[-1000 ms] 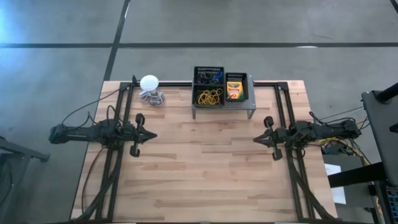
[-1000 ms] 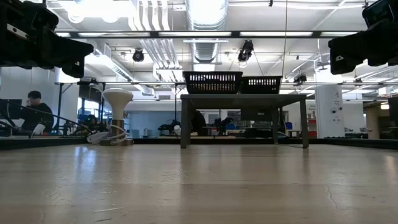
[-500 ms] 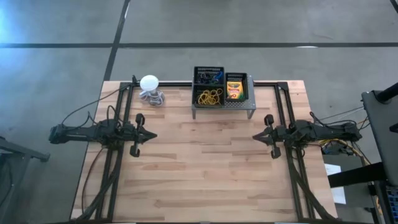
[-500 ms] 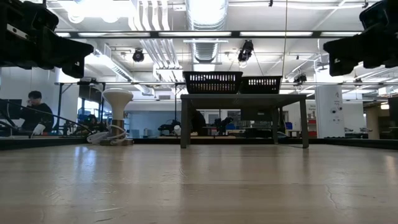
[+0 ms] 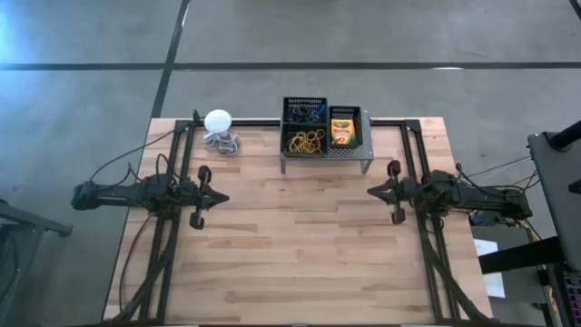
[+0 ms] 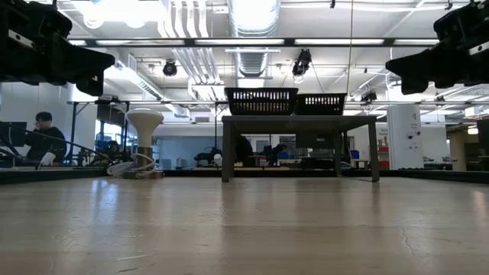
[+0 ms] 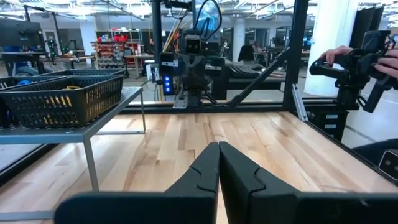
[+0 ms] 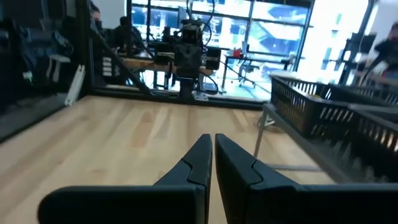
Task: Pick & Place Office Desk Supplies
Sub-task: Return to Home Position
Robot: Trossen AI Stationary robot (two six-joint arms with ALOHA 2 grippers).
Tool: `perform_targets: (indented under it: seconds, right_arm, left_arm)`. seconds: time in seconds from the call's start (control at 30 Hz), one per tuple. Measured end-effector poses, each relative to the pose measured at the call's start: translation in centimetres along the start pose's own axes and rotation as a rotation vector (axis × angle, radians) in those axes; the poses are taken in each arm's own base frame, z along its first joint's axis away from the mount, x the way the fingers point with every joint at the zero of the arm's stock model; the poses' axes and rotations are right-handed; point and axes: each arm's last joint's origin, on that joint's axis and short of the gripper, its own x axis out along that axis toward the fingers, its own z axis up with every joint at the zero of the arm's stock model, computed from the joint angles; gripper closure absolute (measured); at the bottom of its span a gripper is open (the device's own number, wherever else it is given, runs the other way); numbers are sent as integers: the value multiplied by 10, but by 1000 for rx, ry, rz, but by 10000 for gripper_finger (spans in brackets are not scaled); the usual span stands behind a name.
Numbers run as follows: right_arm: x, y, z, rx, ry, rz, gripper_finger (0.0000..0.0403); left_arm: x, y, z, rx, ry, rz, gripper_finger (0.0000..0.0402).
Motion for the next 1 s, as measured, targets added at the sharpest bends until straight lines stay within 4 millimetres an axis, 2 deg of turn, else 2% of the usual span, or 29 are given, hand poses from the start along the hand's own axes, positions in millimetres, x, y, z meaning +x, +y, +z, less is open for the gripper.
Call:
perform_targets:
  seconds: [0.43, 1.0]
  right_arm:
    - [0, 0, 0, -355, 1, -8, 385]
    - [1, 0, -1, -319, 10, -7, 385]
  left_arm:
    - [0, 0, 0, 1, 0, 1, 385]
    - [0, 0, 0, 1, 0, 1, 385]
